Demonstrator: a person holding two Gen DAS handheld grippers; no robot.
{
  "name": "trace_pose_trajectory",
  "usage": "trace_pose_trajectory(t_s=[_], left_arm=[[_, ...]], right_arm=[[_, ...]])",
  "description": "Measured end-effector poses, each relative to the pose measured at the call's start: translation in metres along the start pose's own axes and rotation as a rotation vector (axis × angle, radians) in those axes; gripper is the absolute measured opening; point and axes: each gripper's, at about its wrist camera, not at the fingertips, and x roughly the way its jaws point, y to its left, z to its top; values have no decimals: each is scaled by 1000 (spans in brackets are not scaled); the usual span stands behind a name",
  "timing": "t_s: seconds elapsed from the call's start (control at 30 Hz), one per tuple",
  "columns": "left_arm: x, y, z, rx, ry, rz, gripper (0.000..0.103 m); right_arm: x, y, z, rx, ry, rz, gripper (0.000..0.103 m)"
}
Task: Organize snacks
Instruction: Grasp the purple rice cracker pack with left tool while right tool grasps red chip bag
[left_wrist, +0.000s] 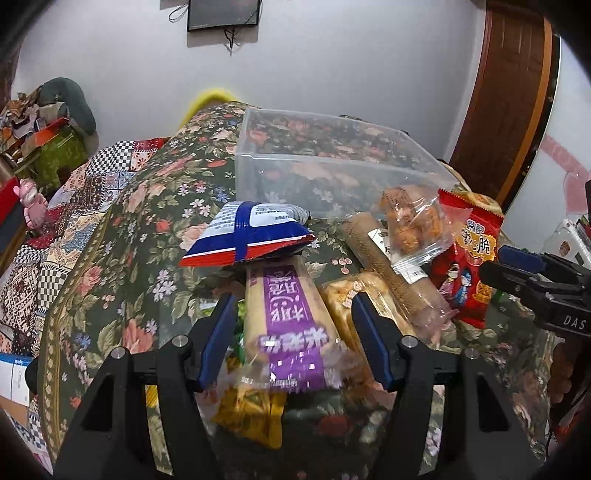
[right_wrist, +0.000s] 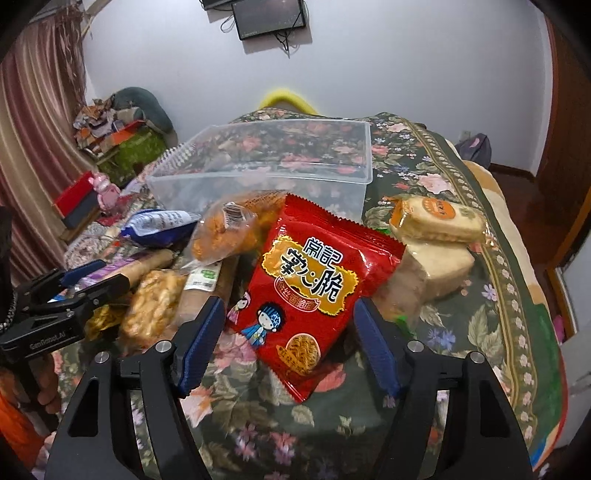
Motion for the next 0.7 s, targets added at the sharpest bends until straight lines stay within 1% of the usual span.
trace_pose_trajectory(t_s=[0.07,0.1,0.13,0.2,0.27,0.37,0.5,0.57,0.7], left_arm=[[6,0,0,1,9,-2,59],[10,0,0,-1,14,0,59],[12,1,0,-6,12,-1,59],[14,4,0,-20,4,-4,56],[15,6,0,-34,-2,-7,45],[15,9,-1,-50,-4,-22,45],[11,7,-2,-39,-13,-14,45],[9,6,-2,-30,-18,-7,45],[2,6,-3,-27,-27,-7,45]], right_arm=[[3,1,1,-6,-2,-8,73],[5,2,1,-5,-1,-6,73],[8,2,2,-3,4,-4,73],[12,2,3,4,11,-2,73],[15,3,4,5,17,-6,73],[23,1,3,30,53,9,73],[31,-3,5,68,76,18,76],[33,-3,7,78,80,13,78],[41,0,9,82,98,-15,78]])
